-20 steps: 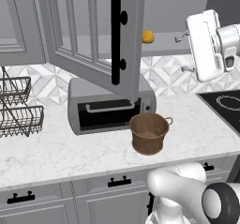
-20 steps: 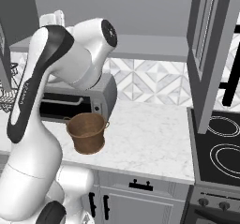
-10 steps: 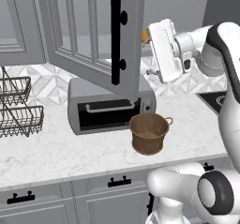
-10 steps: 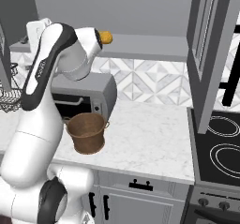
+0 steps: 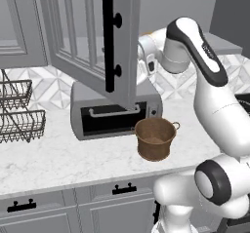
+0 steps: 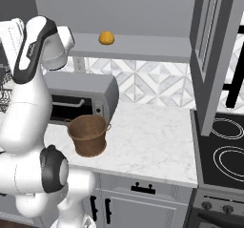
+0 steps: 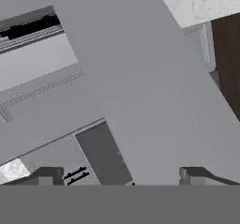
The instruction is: Open the cabinet, pick up the bread from the cabinet and place it in the basket. Then move the basket to the dining counter.
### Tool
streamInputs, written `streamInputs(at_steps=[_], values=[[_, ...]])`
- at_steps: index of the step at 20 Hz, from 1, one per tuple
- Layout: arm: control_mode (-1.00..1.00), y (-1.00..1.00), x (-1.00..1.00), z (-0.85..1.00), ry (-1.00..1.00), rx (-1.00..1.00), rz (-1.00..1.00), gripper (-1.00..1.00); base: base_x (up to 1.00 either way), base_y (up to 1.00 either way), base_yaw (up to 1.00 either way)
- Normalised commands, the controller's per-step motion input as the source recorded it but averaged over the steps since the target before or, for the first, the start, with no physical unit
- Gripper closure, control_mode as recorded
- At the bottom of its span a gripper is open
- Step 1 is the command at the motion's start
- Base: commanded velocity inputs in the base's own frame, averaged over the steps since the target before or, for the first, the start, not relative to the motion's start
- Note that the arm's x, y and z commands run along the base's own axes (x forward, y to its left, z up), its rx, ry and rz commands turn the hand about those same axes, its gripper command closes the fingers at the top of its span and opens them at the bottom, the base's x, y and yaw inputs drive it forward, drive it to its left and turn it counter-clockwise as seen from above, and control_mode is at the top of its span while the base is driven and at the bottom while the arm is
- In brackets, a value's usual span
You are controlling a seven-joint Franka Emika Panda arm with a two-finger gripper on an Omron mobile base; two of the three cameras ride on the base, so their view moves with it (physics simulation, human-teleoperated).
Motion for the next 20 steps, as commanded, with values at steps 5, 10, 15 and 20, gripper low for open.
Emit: streamInputs(at_steps=[5, 10, 15, 20], values=[[-1.0, 1.0, -0.15, -0.07, -0.04, 0.08, 0.12, -1.0, 0.0, 0.0, 0.0], [-1.0, 0.91, -0.22, -0.28, -0.13, 0.01, -0.1, -1.0, 0.0, 0.0, 0.0], [-1.0, 0.22, 0.0, -0.37, -0.02, -0.01, -0.17, -1.0, 0.0, 0.0, 0.0], [-1.0, -0.81, -0.03, -0.37, 0.0, 0.09, -0.06, -1.0, 0.0, 0.0, 0.0]])
